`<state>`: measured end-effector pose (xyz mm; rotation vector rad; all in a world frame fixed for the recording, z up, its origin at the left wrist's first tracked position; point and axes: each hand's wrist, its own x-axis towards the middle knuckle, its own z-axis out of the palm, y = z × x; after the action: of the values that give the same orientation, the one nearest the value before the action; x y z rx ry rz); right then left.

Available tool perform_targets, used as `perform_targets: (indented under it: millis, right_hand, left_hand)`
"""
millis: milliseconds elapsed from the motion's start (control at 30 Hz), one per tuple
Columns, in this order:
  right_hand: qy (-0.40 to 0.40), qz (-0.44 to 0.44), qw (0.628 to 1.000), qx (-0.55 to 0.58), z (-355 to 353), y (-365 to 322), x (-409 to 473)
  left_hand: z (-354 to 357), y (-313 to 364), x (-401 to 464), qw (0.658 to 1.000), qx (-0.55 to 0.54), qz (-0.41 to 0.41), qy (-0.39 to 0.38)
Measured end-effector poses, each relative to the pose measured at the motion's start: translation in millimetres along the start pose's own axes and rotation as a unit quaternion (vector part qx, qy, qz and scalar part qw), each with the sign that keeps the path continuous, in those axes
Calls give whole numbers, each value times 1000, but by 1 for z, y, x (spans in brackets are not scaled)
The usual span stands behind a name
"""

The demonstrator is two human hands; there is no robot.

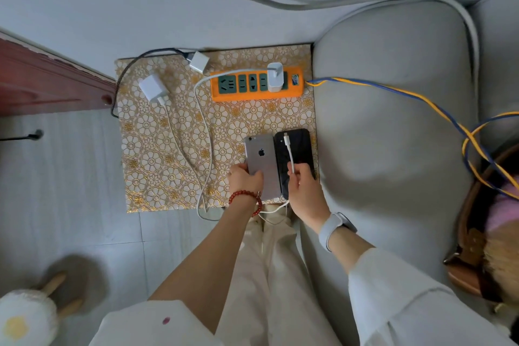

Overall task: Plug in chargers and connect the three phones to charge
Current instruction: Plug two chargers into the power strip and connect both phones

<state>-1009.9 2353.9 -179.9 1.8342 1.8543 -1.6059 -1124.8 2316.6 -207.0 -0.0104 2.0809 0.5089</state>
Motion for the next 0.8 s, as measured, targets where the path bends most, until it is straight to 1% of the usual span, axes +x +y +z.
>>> perform_targets:
  millis: [100,167,233,267,367,467,533,667,800]
  right_hand:
    - [-6,4,1000,29,-3,-1,0]
    - [2,15,995,100,-9,-5,-3]
    - [-12,15,985,170,-15,-10,-10]
    - [-23,6,983,181,-17,-13,-15]
    - [-48,-30,986,154,-18,-24,-34]
    - [-81,-42,979,181,-11,-32,-50]
    - [-93,-59,982,156,-6,-38,-57]
    - [-87,-69,987,113,5,-53,-62]
    - [-71,-81,991,84,16,-66,-63]
  left_hand:
    - [-3,1,-9,998,1,63,-13]
    - [-10,-1,-11,996,-10,84,-17]
    - [-24,-3,-13,994,-91,61,-28]
    - [-32,-4,-14,989,-139,46,-38]
    - [-53,-7,-17,970,-235,17,-60]
    - [-72,-6,-22,938,-340,-2,-65]
    - [-81,-3,-24,918,-391,-8,-63]
    - [-95,5,-27,894,-442,-1,-68]
    - [-102,10,-30,884,-462,5,-70]
